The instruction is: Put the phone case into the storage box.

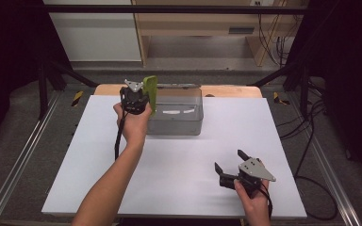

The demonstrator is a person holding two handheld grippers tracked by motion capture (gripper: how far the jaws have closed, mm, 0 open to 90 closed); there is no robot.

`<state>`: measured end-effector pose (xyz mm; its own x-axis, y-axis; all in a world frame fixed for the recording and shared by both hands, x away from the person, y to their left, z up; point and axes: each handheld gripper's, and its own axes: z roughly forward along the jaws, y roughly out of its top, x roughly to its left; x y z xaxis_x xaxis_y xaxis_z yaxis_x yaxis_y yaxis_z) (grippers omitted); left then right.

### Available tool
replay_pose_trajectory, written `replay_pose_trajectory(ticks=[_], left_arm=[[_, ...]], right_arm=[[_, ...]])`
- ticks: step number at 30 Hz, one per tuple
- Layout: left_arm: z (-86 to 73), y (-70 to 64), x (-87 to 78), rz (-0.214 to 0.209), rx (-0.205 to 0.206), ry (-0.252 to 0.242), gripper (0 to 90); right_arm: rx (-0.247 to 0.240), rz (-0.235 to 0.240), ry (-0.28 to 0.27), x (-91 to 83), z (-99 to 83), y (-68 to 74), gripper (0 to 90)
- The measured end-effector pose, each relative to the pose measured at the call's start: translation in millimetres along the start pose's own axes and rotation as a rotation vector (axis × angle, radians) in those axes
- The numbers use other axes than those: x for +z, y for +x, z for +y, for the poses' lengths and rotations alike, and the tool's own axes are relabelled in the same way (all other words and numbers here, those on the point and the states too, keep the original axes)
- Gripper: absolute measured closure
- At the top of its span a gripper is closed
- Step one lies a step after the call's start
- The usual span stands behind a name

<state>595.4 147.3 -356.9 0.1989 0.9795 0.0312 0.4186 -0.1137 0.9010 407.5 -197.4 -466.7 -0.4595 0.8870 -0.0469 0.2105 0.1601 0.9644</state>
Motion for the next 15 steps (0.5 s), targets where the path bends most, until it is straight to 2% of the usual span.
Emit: replay_pose_trajectory(ticks=[15], left_arm=[[-3.7, 2.4, 3.6, 0.014, 0.01, 0.017, 78.2]], right_arm=[[-0.002, 0.0, -0.001, 0.7, -0.2, 0.8, 6.2]])
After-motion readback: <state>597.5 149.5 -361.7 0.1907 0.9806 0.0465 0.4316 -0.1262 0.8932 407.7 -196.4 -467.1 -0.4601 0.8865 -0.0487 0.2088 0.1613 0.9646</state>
